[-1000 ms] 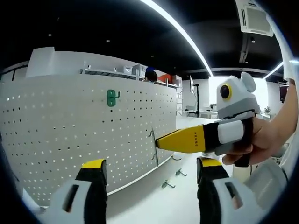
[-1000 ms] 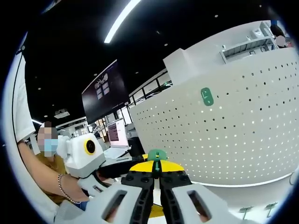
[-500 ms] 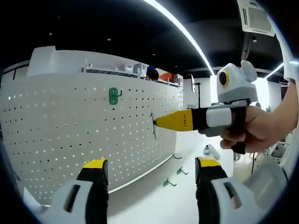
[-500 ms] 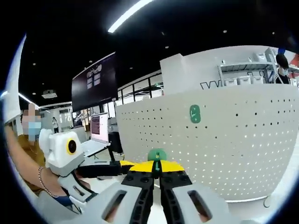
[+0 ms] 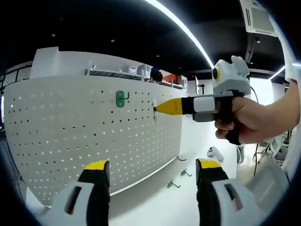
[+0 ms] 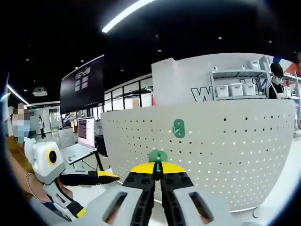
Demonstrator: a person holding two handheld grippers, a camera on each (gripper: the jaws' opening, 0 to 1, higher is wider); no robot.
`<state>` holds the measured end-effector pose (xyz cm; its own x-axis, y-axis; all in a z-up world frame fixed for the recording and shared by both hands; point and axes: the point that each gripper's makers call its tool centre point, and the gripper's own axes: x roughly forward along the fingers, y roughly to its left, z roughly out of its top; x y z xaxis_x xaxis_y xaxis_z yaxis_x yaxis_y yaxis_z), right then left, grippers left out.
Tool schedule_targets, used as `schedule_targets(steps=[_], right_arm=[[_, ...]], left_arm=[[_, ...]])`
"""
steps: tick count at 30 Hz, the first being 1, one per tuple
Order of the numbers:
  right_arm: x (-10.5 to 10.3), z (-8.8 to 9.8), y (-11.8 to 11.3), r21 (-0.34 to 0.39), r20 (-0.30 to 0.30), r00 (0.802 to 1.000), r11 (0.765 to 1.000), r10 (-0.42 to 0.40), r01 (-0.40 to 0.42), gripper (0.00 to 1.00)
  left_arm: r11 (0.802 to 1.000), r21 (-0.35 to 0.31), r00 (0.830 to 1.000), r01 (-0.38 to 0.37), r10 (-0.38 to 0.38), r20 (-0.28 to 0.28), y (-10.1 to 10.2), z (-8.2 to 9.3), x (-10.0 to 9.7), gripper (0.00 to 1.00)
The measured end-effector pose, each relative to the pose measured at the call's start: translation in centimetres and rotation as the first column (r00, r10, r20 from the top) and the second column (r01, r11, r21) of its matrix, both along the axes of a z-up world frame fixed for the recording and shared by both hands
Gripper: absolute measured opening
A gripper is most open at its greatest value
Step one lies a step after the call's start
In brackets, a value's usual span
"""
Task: Insert the hook assembly into the mounting plate slot until the hook locks in place.
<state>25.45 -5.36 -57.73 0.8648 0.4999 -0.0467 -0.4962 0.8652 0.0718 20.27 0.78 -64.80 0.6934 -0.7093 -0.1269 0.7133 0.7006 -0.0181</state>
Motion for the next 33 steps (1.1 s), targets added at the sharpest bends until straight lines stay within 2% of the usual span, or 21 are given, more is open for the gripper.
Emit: schedule_targets(steps=[17,33], right_arm=[[4.0,2.4,-3.0,-0.030,0.062,0.992,0.993,-0.109,0.111,0.01],[6.6,3.8,-4.2,-0.047,0.107,0.981,0.985,-0.161,0.167,0.01]], left_arm=[[1.000,-0.009,1.000,-0.029,0.029,-0.010,1.3,-0.3,-0.2,0.76],[0.999,-0.014,0.999,-0.050,0.049,-0.015,2.1,-0.5,-0.5,0.75]])
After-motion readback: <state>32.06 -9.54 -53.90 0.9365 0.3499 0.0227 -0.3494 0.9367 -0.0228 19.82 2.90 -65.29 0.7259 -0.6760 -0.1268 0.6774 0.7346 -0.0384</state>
